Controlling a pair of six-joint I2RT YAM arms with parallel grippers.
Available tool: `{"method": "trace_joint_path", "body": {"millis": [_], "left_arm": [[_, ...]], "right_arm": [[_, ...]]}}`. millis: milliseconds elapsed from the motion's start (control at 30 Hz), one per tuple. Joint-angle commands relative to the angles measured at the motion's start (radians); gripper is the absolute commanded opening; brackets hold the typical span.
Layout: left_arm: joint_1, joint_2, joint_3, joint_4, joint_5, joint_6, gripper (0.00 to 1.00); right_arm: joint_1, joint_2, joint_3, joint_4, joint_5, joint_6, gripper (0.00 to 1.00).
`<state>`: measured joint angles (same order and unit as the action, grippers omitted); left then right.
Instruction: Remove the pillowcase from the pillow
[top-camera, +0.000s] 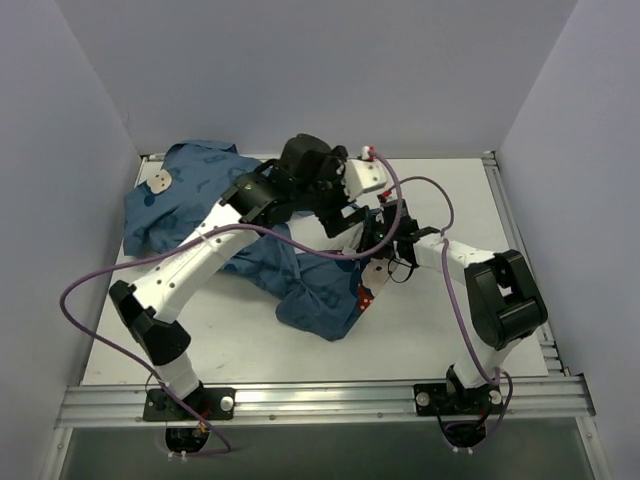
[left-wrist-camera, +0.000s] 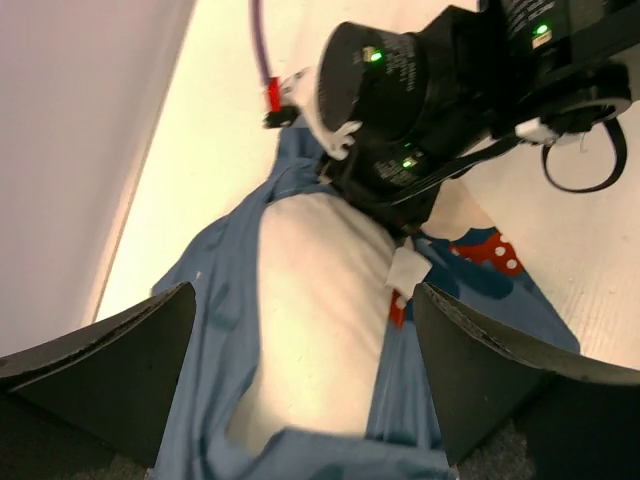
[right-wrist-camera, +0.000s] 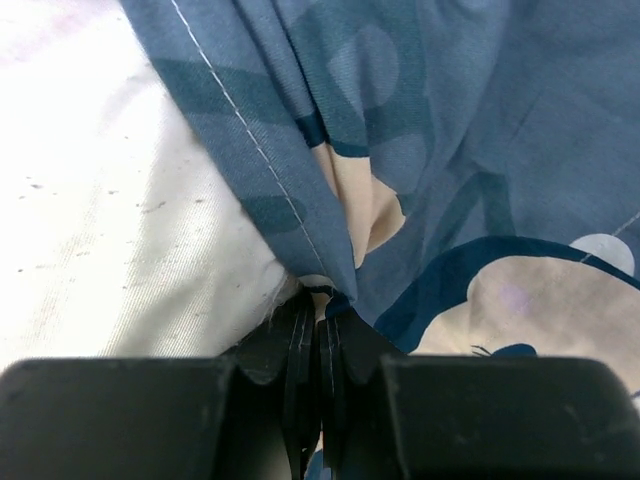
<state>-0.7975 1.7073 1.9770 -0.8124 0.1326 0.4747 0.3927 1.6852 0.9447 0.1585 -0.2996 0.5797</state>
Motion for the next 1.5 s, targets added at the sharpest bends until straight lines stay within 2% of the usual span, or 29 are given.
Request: {"method": "trace_joint_path", "body": {"millis": [0,100,233,367,433,567,633,700,800,967,1100,1200,1300,1400,1467], "left_arm": [[-0.02,0.149,0.011,-0.074,-0.044,-0.03,0.99],[-0.022,0.233,0.008,-0.076,-0.083,-0.045,1.0],[-0.016,0.285,-0.013,0.004,-0.175,-0.016,0.98],[-0.006,0.331,-0.003,0.015,-0.188,0.019,1.0],[-0.005,0.337,-0.009,0.004,-0.176,0.024,0.89],[0.004,0.325,-0.09,0.031,-0.157,0.016,0.88],[0.006,0.319,-0.099,0.03,-0.133,0.015,0.86],[0.014,0.289,-0.099,0.033,-0.058,-0.007,0.8],[0.044,0.226,-0.069,0.021,0.105,-0.05,0.79],[0.046,0.227,-0.046,-0.014,0.11,-0.016,0.77],[0.047,0.242,-0.017,-0.056,0.284,-0.025,0.76],[0.034,0.23,0.003,-0.039,0.351,-0.016,0.76],[0.03,0.279,0.058,-0.053,0.299,-0.001,0.76],[0.06,0.399,0.158,-0.1,0.172,-0.011,0.76],[0.073,0.468,0.168,-0.102,0.045,-0.008,0.76]], "right_arm": [[0.006,-0.022,-0.029,0.091,-0.082,0.048,0.0],[-0.002,-0.044,-0.064,0.15,-0.105,0.089,0.0],[-0.008,-0.048,-0.107,0.222,-0.116,0.201,0.0],[-0.015,-0.074,-0.144,0.297,-0.105,0.291,0.0],[-0.017,-0.091,-0.135,0.274,-0.057,0.296,0.0],[-0.02,-0.128,-0.112,0.227,-0.01,0.31,0.0],[-0.032,-0.131,-0.115,0.219,-0.006,0.342,0.0],[-0.055,-0.13,-0.124,0.21,-0.016,0.37,0.0],[-0.094,-0.127,-0.147,0.231,-0.038,0.381,0.0],[-0.098,-0.13,-0.175,0.28,-0.064,0.399,0.0],[-0.1,-0.13,-0.187,0.292,-0.084,0.404,0.0],[-0.1,-0.122,-0.188,0.288,-0.102,0.391,0.0],[-0.1,-0.11,-0.193,0.286,-0.11,0.388,0.0],[-0.101,-0.114,-0.218,0.315,-0.115,0.41,0.0],[-0.103,-0.124,-0.231,0.322,-0.105,0.414,0.0]]}}
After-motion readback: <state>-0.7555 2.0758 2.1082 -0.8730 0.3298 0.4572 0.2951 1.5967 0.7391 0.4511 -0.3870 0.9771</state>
